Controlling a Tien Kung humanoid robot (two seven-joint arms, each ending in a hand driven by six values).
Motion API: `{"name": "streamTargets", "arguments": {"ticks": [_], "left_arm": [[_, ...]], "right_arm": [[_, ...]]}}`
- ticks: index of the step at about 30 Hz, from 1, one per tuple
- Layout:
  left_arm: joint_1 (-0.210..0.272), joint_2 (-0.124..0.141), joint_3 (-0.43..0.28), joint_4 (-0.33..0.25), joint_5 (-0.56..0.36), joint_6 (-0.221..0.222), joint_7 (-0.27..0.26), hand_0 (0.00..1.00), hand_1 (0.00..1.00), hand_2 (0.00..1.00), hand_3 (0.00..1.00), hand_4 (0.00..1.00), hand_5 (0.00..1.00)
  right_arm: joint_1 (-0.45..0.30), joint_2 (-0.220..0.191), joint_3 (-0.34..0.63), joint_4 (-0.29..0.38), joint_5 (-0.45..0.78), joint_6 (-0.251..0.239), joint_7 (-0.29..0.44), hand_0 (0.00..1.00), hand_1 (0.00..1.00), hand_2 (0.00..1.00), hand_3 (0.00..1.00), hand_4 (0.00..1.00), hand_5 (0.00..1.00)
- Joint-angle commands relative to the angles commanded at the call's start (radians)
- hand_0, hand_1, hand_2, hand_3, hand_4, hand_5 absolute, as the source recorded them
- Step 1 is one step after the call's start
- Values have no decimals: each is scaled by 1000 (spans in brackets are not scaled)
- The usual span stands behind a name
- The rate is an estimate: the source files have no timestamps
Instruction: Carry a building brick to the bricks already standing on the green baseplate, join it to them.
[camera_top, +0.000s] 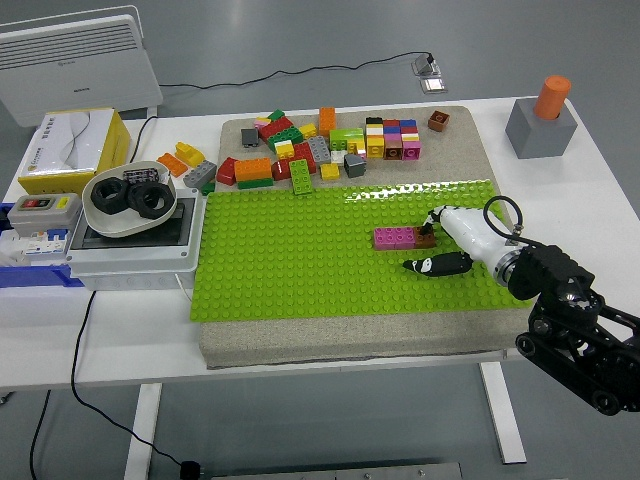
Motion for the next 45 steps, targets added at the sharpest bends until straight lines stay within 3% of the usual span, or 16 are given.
{"name": "streamTargets", "arguments": {"ticks": [12,18,25,32,33,38,39,44,45], "left_arm": [[0,-1,-2,2,3,1,1,759,693,605,445,607,324],[-4,1,7,3,8,4,4,759,693,606,446,607,325],[-16,9,35,2,3,13,9,759,693,605,449,607,324],[-27,16,70,-6,-24,21,6,759,693,607,452,607,325],[-28,16,76,-8,-32,22,5,759,693,606,455,609,326],[-28,15,92,-14,-49,25,0,759,693,606,455,609,326],[-26,14,91,-14,-50,25,0,758,692,607,456,611,328],[-27,14,92,-16,-57,26,-1,758,692,607,456,611,328],[-27,15,92,-16,-58,26,-2,759,692,608,456,609,332]], "right_arm": [[0,-1,-2,-3,7,-5,1,809,867,882,646,894,649],[-8,-6,32,29,40,-65,52,809,866,882,646,892,647],[-56,-33,146,134,142,-140,111,798,848,861,631,873,620],[-172,-55,287,221,264,-205,183,787,840,847,629,869,618],[-190,-57,309,230,279,-213,193,773,813,820,627,843,573],[-257,-56,409,255,350,-259,241,773,813,820,627,843,573],[-267,-55,432,258,360,-266,245,718,767,778,618,815,509],[-287,-48,495,262,363,-281,236,718,767,778,618,815,509],[-288,-48,501,262,355,-283,230,696,689,702,600,836,409]]}}
